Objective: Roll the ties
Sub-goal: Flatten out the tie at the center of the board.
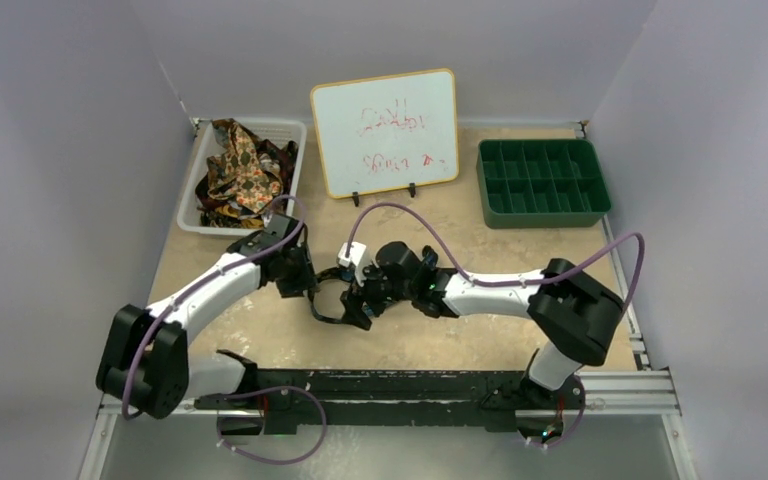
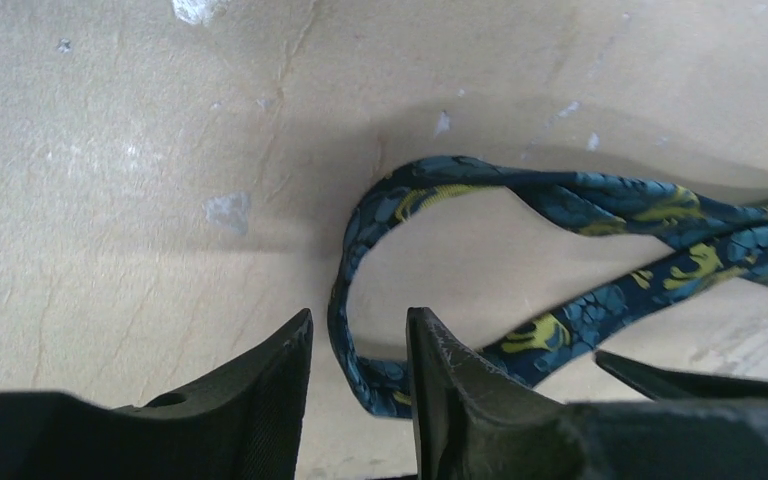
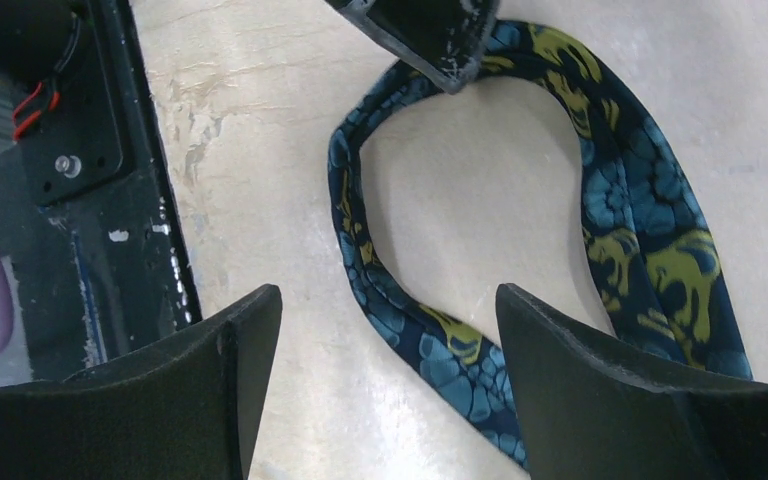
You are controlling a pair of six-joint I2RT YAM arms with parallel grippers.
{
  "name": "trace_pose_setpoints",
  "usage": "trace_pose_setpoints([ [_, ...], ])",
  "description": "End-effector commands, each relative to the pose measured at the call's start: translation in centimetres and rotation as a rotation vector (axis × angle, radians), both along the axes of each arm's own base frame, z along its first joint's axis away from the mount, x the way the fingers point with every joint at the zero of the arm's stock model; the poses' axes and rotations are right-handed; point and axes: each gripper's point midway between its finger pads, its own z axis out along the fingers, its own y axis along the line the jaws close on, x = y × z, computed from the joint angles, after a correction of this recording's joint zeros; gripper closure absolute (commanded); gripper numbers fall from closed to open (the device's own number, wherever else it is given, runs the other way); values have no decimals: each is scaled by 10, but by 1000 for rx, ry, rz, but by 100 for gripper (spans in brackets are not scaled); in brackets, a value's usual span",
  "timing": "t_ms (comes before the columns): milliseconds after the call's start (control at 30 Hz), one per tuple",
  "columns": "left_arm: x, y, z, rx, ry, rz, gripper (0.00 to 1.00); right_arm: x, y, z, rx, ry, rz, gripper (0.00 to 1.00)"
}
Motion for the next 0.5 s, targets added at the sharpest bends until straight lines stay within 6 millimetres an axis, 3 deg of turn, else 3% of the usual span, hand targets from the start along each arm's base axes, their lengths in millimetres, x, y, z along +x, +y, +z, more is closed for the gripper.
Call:
trace_pose_setpoints([
  [0, 5, -2, 45, -59, -113, 14, 62, -2, 23, 8, 93, -157, 137, 20],
  [167, -6, 14, 77, -57, -198, 96, 60, -6, 25, 0, 126, -208, 165, 22],
  [300, -20, 25, 80, -58, -214, 158, 60, 3, 33, -11, 86, -212, 154, 28],
  [467, -22, 25, 92, -95, -266, 179, 60, 6, 39, -20, 97, -206, 124, 39],
])
